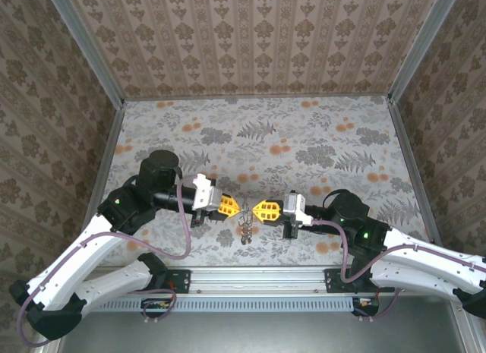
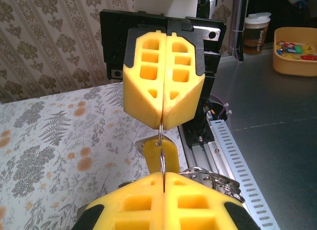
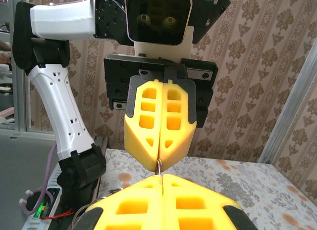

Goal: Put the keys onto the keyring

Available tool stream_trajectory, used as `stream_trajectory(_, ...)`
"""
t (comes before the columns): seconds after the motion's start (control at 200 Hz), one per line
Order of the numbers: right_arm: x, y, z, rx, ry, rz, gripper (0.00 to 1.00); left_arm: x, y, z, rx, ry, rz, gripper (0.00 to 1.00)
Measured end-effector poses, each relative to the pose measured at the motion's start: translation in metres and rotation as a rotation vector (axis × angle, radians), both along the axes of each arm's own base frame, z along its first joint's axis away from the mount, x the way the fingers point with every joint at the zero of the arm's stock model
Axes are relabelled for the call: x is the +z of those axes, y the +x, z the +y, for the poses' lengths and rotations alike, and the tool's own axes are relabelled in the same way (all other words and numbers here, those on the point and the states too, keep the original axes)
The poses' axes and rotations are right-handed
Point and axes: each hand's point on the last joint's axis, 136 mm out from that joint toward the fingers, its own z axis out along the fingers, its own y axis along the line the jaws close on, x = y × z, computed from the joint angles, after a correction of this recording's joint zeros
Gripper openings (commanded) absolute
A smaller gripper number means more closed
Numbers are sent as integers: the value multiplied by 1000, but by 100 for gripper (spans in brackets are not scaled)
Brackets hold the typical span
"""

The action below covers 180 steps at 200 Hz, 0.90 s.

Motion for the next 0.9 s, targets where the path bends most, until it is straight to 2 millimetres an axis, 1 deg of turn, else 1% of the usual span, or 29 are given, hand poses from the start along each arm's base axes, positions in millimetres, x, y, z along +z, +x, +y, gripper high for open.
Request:
stream_trajectory(0.29,-5,0,4,10,-15,11,0,0,0,0,0,-1,-1,0)
stream_trajectory(0.9,-4,-2,2,16,-9,12,0,0,0,0,0,-1,-1,0)
